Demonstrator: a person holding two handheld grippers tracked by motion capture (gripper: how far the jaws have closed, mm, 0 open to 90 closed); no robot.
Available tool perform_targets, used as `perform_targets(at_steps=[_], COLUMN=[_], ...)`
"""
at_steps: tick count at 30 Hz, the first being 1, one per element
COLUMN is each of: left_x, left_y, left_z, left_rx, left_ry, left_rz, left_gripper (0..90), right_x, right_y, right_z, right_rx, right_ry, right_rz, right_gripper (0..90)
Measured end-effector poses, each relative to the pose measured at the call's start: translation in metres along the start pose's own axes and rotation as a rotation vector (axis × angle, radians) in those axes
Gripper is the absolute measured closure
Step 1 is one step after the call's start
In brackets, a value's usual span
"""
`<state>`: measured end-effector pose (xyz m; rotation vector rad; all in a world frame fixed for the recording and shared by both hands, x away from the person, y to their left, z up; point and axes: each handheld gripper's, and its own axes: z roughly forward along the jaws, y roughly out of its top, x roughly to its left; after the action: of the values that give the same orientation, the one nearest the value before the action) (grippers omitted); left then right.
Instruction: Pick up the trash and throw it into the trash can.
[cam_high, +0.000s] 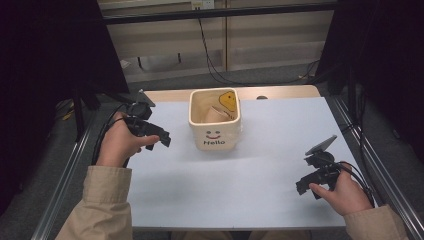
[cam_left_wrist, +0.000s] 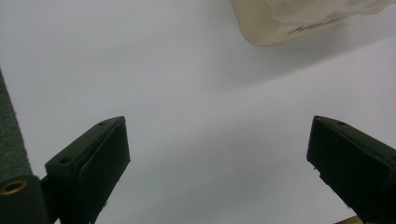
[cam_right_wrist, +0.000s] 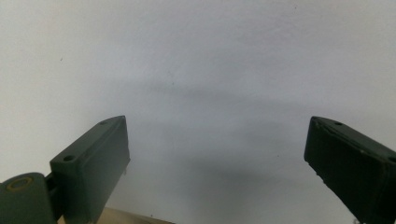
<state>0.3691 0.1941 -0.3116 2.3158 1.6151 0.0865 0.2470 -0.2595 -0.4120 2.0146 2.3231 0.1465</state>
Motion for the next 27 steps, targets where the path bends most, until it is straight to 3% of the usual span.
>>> perform_targets(at_steps=[5,6,10,12,17,27], left_x=[0.003,0.003,0.006,0.005,0.006,0.007], left_y=[-0.013,-0.016,-0.026,-0.032,-0.043,-0.065], left_z=[0.011,0.014,0.023,0.028,0.035,0.048], left_rx=[0.008,0.000,0.002,-0.007,0.002,-0.008], left_ry=[-0.018,-0.018,-0.023,-0.043,-0.036,-0.042], left_rz=[0.004,-0.017,-0.009,-0.026,-0.004,-0.022], left_gripper=[5.7,5.7,5.7,5.7,5.8,5.8], right_x=[0.000,0.000,0.000,-0.001,-0.001,-0.001], right_y=[0.000,0.000,0.000,0.000,0.000,0.000], right_z=[0.000,0.000,0.001,0.001,0.002,0.003], right_rx=[0.001,-0.001,0.000,0.001,-0.001,0.000], right_ry=[-0.003,-0.001,-0.002,0.001,0.002,0.003], right_rz=[0.009,0.009,0.012,0.013,0.010,0.017], right_gripper=[6.8,6.8,6.7,6.8,6.8,6.7])
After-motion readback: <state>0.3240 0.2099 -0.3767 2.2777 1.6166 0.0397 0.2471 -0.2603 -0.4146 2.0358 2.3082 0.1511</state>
